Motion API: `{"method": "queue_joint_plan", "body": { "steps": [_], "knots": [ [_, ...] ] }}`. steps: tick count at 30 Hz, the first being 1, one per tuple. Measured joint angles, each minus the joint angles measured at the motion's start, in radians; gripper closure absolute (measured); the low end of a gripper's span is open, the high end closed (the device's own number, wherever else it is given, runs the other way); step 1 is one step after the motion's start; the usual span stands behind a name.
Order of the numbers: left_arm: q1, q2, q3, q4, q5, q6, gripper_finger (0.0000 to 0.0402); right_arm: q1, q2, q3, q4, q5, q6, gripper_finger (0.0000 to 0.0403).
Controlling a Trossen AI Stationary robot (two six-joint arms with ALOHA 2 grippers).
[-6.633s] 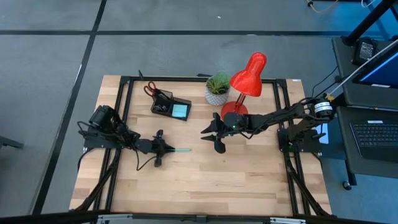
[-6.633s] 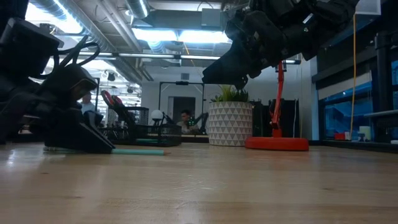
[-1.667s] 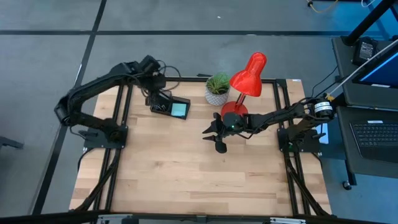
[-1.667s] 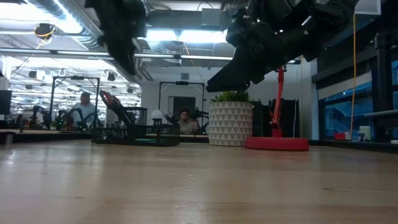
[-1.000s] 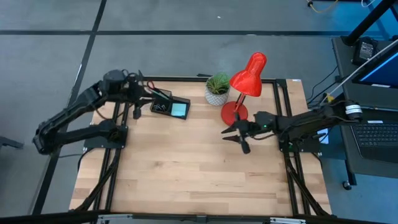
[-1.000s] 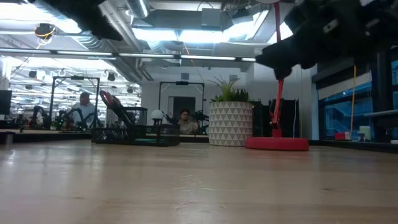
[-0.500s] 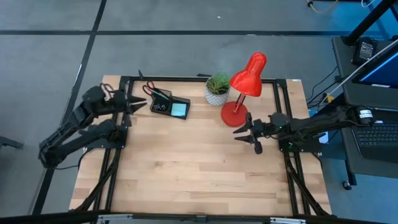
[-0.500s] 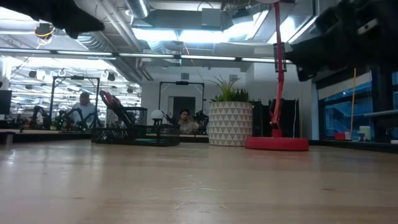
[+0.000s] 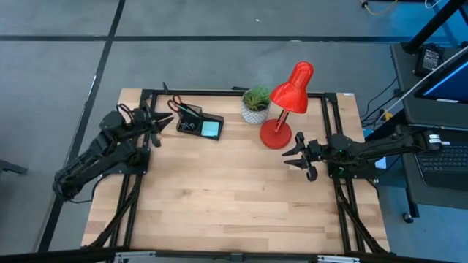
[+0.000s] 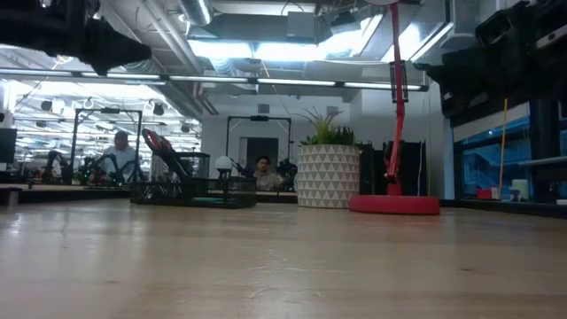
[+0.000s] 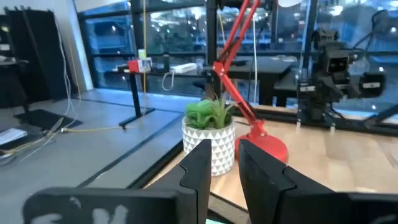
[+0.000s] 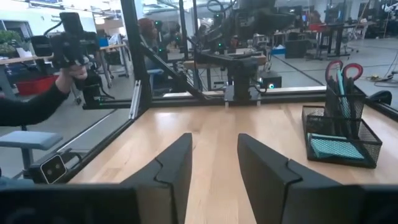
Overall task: Pick and place office supplies into organizer
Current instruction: Return to Home Position
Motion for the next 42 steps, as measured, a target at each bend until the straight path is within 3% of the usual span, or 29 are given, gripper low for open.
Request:
{"method": "queue_joint_plan", "body": {
  "steps": [5,13,21,29,36,42],
  "knots": [
    [0.0,-0.033,-0.103,0.134,-0.041,-0.028,0.0327,0.0,-0.009,0.0,-0.006,0.0,-0.003,0.0271],
    [0.0,-0.077,-0.246,0.219,-0.082,-0.055,0.0327,0.0,-0.009,0.0,-0.023,0.002,-0.003,0.0271],
    [0.0,-0.076,-0.292,0.223,-0.115,-0.052,0.0327,0.0,-0.009,0.0,-0.025,0.004,-0.001,0.0271],
    [0.0,-0.068,-0.31,0.269,-0.13,-0.051,0.0327,0.0,-0.01,0.0,-0.024,0.071,0.0,0.0271],
    [0.0,-0.068,-0.31,0.269,-0.13,-0.051,0.0327,0.0,-0.096,0.0,-0.022,0.071,-0.006,0.0271],
    [0.0,-0.068,-0.31,0.269,-0.13,-0.065,0.0327,-0.001,-0.242,0.0,-0.212,0.158,0.003,0.0271]
  ]
}}
